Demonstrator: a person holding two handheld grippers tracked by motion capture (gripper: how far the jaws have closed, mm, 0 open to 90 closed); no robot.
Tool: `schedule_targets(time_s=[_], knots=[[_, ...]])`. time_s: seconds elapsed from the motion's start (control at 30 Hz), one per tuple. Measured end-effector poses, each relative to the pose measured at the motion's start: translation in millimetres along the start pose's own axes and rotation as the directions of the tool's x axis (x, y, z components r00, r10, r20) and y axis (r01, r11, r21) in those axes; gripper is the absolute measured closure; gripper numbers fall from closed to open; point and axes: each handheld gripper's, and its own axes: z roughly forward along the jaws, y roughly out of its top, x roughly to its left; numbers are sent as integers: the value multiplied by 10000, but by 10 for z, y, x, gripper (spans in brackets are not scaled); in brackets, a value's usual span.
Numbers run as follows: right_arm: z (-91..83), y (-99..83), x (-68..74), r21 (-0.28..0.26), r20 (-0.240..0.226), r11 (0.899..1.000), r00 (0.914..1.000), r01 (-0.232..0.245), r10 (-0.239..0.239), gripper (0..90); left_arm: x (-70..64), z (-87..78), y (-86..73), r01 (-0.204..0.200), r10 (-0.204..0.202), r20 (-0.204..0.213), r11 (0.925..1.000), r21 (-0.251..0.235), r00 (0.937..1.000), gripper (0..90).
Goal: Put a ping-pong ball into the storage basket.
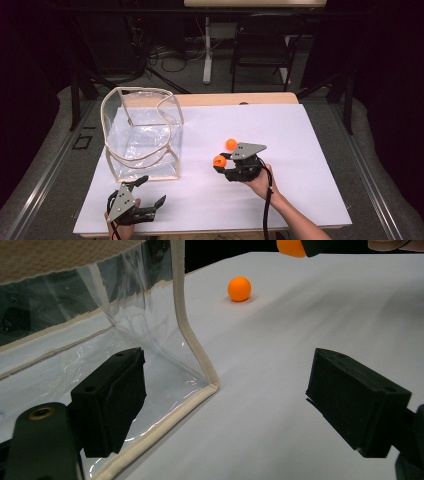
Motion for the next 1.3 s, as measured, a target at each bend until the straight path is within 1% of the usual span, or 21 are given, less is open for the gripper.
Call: schedule_targets(time_s=[0.13, 0.3, 0.5, 0.57, 0.8, 1.0, 1.17, 1.3], knots=[[12, 28, -3, -24, -12, 10000, 10000, 3, -3, 512, -1, -8, 4, -54, 54, -8, 10000, -4, 10000, 156], [45, 88, -6, -42, -37, 10000, 10000, 61, -61, 512, 2, -4, -2, 12, -12, -13, 10000, -14, 10000, 156], [77, 206, -10, -172, -112, 9997, 9998, 148, -150, 512, 2, -8, 1, -42, 42, -8, 10000, -12, 10000, 156], [88, 231, -11, -192, -105, 9997, 9998, 170, -172, 512, 4, -5, -3, 19, -19, -15, 10000, -37, 10000, 156], [133, 327, -36, -214, -142, 9995, 9996, 242, -245, 512, 7, -15, -4, -40, 40, -17, 10000, 9, 10000, 156], [154, 394, -53, -297, -155, 9992, 9995, 285, -290, 512, 13, -7, -12, 12, -12, -17, 10000, 12, 10000, 156], [160, 444, -57, -359, -152, 9989, 9995, 288, -293, 512, -1, -10, 0, -69, 69, -12, 10000, 1, 10000, 156], [184, 489, -63, -370, -176, 9988, 9993, 325, -332, 512, 8, -3, -4, 12, -12, -14, 10000, -46, 10000, 156]])
